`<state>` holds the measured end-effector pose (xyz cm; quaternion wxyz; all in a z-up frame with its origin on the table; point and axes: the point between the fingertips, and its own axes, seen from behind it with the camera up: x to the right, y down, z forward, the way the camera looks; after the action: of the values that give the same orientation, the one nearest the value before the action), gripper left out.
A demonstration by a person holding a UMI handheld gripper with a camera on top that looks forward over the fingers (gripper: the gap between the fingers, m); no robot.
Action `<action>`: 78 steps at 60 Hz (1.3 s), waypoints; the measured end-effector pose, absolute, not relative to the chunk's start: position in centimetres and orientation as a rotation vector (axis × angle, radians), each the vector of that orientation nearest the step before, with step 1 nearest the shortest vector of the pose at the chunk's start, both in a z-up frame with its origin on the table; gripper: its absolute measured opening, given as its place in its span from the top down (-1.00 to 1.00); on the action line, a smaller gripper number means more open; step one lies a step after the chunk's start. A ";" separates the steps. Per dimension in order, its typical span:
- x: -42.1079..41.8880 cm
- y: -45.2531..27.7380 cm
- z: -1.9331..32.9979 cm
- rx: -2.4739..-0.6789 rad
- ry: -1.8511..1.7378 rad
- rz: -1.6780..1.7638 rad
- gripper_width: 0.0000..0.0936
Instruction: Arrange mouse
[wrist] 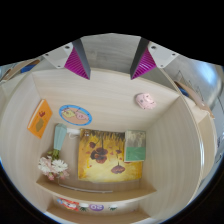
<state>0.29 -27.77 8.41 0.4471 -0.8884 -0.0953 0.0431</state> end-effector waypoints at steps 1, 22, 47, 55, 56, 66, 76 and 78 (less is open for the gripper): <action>-0.4 -27.9 7.7 -2.214 -0.241 0.111 -0.73; -13.5 -24.7 -0.3 -2.407 -0.213 0.160 -0.76; -17.4 -11.7 -1.1 -2.422 -0.142 0.106 -0.80; -16.0 -9.1 -1.4 -2.434 -0.084 0.058 -0.79; -15.9 -8.8 -1.5 -2.436 -0.075 0.053 -0.79; -15.1 -7.5 -1.7 -2.431 -0.016 0.040 -0.53; -14.8 -7.4 -2.0 -2.449 -0.001 0.017 -0.14; -14.8 -7.4 -2.0 -2.456 0.006 0.020 -0.07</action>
<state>-14.78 -7.44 -1.95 0.3360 -0.9418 0.0022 0.0075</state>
